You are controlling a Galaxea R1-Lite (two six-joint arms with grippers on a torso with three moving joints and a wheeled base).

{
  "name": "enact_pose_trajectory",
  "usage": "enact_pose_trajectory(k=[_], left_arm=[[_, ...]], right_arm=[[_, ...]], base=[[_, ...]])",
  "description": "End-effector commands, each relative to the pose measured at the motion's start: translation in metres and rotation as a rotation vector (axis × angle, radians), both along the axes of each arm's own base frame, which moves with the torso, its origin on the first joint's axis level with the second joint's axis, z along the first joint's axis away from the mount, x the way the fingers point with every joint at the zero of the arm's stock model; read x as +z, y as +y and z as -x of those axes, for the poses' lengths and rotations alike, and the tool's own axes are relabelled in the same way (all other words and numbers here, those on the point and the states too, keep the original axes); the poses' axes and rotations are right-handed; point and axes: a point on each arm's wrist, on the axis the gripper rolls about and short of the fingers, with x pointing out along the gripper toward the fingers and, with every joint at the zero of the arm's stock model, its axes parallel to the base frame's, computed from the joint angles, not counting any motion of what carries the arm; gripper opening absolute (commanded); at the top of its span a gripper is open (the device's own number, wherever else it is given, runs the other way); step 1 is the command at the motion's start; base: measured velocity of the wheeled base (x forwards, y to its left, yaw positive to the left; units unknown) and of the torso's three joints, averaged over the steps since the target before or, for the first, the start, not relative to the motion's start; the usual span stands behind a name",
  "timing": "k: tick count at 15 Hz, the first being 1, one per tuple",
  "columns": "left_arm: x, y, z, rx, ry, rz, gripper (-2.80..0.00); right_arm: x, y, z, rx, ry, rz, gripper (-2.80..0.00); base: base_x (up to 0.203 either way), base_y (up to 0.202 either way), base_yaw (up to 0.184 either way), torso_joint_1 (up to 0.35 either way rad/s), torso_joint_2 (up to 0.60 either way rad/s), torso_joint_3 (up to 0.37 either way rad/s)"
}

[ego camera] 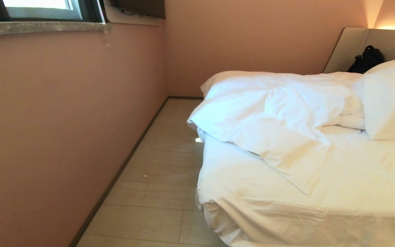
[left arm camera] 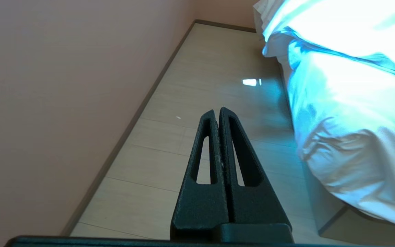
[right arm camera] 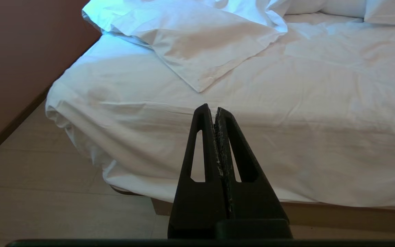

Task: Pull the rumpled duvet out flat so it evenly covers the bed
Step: Hold the folded corner of the quilt

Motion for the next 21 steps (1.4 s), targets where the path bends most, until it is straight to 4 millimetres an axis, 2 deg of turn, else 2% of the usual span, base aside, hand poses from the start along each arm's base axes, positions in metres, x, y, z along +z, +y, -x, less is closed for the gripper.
enact_pose_trajectory(k=[1, 21], left_arm=[[0.0001, 0.0000, -0.0001, 0.002, 0.001, 0.001, -2.80], [0.0000, 0.0000, 0.0000, 0.001, 0.000, -0.001, -2.80]], right_arm=[[0.0000, 0.0000, -0.0001, 0.001, 0.002, 0.000, -2.80], [0.0000, 0.0000, -0.0001, 0.001, 0.002, 0.000, -2.80]], base=[[0.001, -0.167, 0.001, 0.000, 0.00, 0.000], [0.000, -0.193, 0.000, 0.002, 0.00, 0.001]])
